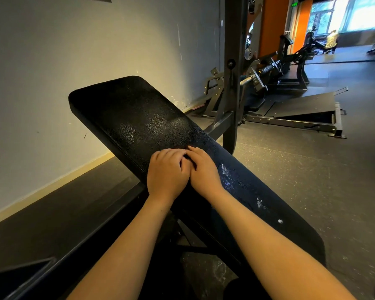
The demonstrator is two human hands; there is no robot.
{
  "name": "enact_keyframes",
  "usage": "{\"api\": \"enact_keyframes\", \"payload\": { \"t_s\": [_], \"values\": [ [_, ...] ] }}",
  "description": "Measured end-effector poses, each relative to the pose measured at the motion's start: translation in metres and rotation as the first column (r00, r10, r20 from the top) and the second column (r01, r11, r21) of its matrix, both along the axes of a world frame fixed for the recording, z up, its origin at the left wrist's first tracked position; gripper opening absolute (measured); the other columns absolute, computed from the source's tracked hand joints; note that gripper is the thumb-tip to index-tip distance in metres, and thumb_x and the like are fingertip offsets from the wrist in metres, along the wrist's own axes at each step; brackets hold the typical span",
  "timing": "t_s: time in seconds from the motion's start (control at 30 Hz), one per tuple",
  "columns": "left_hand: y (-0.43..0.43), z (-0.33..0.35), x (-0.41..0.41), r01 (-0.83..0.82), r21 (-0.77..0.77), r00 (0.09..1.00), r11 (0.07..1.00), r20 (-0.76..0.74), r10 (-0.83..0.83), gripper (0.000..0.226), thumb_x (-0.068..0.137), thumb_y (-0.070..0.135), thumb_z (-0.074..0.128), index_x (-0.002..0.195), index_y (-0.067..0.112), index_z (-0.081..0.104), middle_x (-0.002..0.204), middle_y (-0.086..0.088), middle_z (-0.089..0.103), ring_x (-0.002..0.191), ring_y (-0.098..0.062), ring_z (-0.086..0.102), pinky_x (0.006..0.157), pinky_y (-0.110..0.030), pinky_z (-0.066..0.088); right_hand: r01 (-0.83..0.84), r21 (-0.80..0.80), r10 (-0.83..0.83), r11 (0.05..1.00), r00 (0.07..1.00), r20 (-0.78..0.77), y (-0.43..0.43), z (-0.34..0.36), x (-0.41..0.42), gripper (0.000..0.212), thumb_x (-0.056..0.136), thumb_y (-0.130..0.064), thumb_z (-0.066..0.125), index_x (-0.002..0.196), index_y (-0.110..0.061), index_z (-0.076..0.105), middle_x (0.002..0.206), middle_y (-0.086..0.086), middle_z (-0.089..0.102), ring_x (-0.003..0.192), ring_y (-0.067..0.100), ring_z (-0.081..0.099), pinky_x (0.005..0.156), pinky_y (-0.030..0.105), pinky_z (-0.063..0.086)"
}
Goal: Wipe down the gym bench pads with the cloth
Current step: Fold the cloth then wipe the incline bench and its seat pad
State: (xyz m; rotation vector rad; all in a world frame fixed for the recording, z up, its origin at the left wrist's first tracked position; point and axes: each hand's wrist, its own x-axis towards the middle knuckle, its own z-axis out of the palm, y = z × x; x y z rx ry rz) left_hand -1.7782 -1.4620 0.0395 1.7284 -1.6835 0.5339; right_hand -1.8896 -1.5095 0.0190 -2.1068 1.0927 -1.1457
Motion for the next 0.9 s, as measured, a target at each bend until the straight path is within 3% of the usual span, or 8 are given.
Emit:
{"api": "enact_keyframes", "payload": {
  "t_s": [0.1, 0.17, 0.3, 0.4, 0.5, 0.6, 0.7, 0.9],
  "values": [
    [0.021, -0.022, 0.006, 0.031, -0.043, 0.999, 0.999, -0.027, -0.033, 0.039, 0.096, 0.027, 0.042, 0.119, 0.017, 0.072, 0.124, 0.003, 0.070, 0.122, -0.015, 0.058, 0.108, -0.036, 0.033, 0.000, -0.022, 0.000, 1.000, 1.000, -0.019, 0.022, -0.008, -0.005, 0.038, 0.103, -0.020, 0.050, 0.140, -0.021, 0.057, 0.153, -0.002, 0.046, 0.146, 0.015, 0.030, 0.118, 0.027, 0.020],
    [0.038, -0.040, 0.012, 0.048, -0.003, 0.999, 0.999, -0.018, -0.048, 0.041, 0.102, 0.027, 0.039, 0.132, 0.017, 0.065, 0.141, 0.002, 0.060, 0.139, -0.014, 0.043, 0.122, -0.035, 0.014, 0.009, -0.038, -0.010, 0.999, 1.000, -0.019, 0.035, -0.012, -0.007, 0.037, 0.103, -0.021, 0.051, 0.139, -0.021, 0.058, 0.152, -0.003, 0.047, 0.146, 0.013, 0.030, 0.116, 0.021, 0.017],
    [0.065, -0.053, 0.016, 0.120, 0.069, 0.987, 0.990, -0.114, -0.112, 0.045, 0.106, 0.029, 0.032, 0.147, 0.020, 0.049, 0.157, 0.006, 0.040, 0.151, -0.005, 0.015, 0.124, -0.029, -0.007, 0.011, -0.041, -0.012, 0.999, 1.000, -0.010, 0.060, -0.018, -0.005, 0.037, 0.103, -0.022, 0.050, 0.140, -0.021, 0.058, 0.152, -0.005, 0.047, 0.146, 0.011, 0.029, 0.118, 0.022, 0.018],
    [0.083, -0.053, 0.012, 0.199, 0.100, 0.951, 0.975, -0.261, -0.168, 0.047, 0.107, 0.031, 0.031, 0.151, 0.020, 0.043, 0.159, 0.009, 0.034, 0.149, 0.003, 0.007, 0.125, -0.029, 0.001, 0.006, -0.046, -0.006, 0.999, 1.000, 0.006, 0.075, -0.018, 0.000, 0.037, 0.103, -0.020, 0.050, 0.139, -0.022, 0.059, 0.150, -0.005, 0.048, 0.145, 0.011, 0.031, 0.116, 0.022, 0.018],
    [0.099, -0.055, 0.012, 0.226, 0.103, 0.916, 0.969, -0.361, -0.176, 0.044, 0.109, 0.026, 0.036, 0.153, 0.020, 0.039, 0.158, 0.013, 0.032, 0.148, 0.004, 0.011, 0.120, -0.014, 0.004, -0.019, -0.042, 0.021, 0.999, 0.999, 0.035, 0.087, -0.017, 0.009, 0.036, 0.102, -0.018, 0.050, 0.137, -0.022, 0.060, 0.148, -0.004, 0.051, 0.144, 0.013, 0.034, 0.120, 0.030, 0.023],
    [0.112, -0.052, 0.016, 0.201, 0.044, 0.876, 0.979, -0.456, -0.160, 0.043, 0.109, 0.025, 0.039, 0.151, 0.022, 0.044, 0.154, 0.011, 0.041, 0.144, -0.003, 0.031, 0.121, -0.025, 0.023, -0.111, 0.015, 0.107, 0.994, 0.981, 0.163, 0.097, -0.010, 0.019, 0.035, 0.101, -0.015, 0.053, 0.134, -0.021, 0.062, 0.143, -0.003, 0.056, 0.138, 0.011, 0.043, 0.118, 0.035, 0.033],
    [0.117, -0.044, 0.022, 0.166, 0.010, 0.827, 0.986, -0.546, -0.134, 0.042, 0.108, 0.029, 0.039, 0.149, 0.026, 0.047, 0.146, 0.008, 0.053, 0.134, -0.007, 0.043, 0.114, -0.033, 0.037, -0.249, 0.162, 0.188, 0.955, 0.928, 0.322, 0.108, 0.007, 0.027, 0.037, 0.101, -0.013, 0.051, 0.135, -0.023, 0.060, 0.140, -0.005, 0.057, 0.130, 0.004, 0.048, 0.113, 0.028, 0.039],
    [0.116, -0.015, 0.020, 0.279, -0.060, 0.548, 0.958, -0.810, -0.210, 0.047, 0.108, 0.035, 0.040, 0.154, 0.037, 0.034, 0.158, 0.012, 0.038, 0.141, 0.000, 0.035, 0.115, -0.030, 0.035, -0.492, 0.317, 0.245, 0.811, 0.778, 0.579, 0.113, 0.031, 0.053, 0.041, 0.106, -0.023, 0.041, 0.146, -0.026, 0.049, 0.148, -0.009, 0.048, 0.134, 0.002, 0.042, 0.115, 0.027, 0.034]
  ]
}}
